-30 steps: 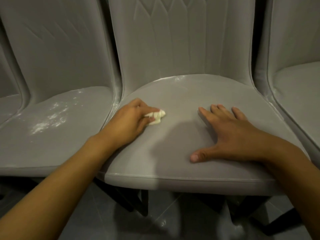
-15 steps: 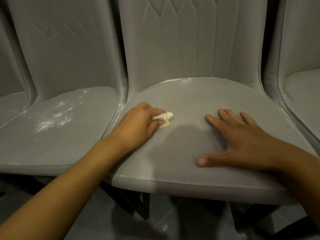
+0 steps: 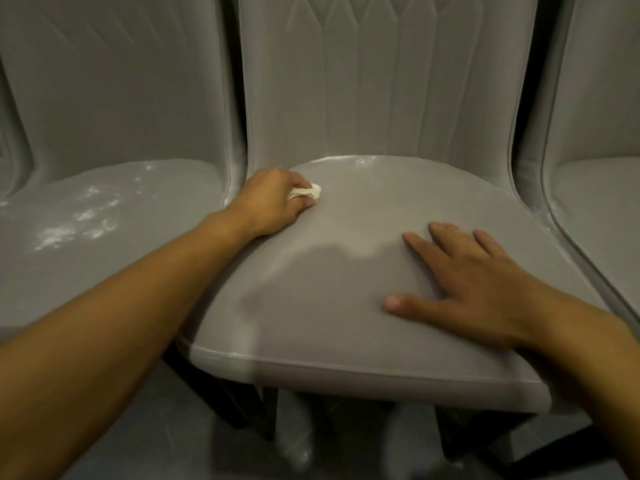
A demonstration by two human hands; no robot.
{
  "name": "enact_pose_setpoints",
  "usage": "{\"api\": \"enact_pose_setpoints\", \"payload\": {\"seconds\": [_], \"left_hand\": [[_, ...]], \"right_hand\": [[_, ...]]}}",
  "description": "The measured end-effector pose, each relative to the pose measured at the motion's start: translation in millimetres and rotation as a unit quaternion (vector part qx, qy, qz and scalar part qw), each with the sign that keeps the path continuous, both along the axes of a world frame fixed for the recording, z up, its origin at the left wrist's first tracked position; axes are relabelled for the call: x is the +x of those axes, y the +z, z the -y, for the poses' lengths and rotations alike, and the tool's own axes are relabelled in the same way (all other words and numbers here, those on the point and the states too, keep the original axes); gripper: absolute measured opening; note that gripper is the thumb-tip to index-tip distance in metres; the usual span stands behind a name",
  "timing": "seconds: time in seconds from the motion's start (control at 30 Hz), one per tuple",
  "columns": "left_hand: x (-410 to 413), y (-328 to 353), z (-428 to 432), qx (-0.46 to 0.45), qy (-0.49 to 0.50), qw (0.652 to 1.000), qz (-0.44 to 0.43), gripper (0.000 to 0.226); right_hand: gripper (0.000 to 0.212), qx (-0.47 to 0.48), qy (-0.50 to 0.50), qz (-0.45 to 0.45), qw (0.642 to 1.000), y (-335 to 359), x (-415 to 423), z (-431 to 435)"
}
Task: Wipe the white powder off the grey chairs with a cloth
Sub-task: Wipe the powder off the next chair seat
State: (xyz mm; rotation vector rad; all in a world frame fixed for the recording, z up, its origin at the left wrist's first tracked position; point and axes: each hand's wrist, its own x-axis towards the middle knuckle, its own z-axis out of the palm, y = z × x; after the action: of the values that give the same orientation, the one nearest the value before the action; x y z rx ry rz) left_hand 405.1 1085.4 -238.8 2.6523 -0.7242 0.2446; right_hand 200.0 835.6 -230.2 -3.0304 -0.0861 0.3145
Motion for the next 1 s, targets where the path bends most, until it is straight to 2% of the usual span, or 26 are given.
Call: {"api": "enact_pose_setpoints", "payload": {"seconds": [0.13,0.3,0.5,0.6,0.77,1.0], "left_hand": [[-11.5,5.9,-22.1,-0.003,-0.095,0.995,-0.034,0.033],[-8.9,-1.0,-19.3,-0.019,-0.086,0.996,-0.025,0.034],[-22.0,-6.6,-31.6,-0.089,-0.114,0.989,-0.034,0.035],[-22.6,-5.8,-30.3,-0.081,-0.13,0.987,-0.045,0.031],[-15.0,-8.3,-27.1,-0.073,-0.108,0.991,-0.001,0.027],[23.6,3.8,-0.1,0.021,-0.026,0.999,0.007,0.03]], "right_hand": [[0.111,-0.01,-0.021,-0.029,0.999,4.9,16.2,-20.3],[0.104,0.003,-0.031,-0.007,0.999,3.8,54.8,-47.7],[0.09,-0.024,-0.058,-0.017,0.998,4.9,47.5,-61.7],[0.089,-0.04,-0.055,-0.032,0.997,7.3,48.1,-61.4],[0.09,-0.034,-0.05,-0.016,0.998,0.3,46.4,-56.8],[0.099,-0.052,0.009,-0.046,0.998,1.8,49.1,-46.1]]}}
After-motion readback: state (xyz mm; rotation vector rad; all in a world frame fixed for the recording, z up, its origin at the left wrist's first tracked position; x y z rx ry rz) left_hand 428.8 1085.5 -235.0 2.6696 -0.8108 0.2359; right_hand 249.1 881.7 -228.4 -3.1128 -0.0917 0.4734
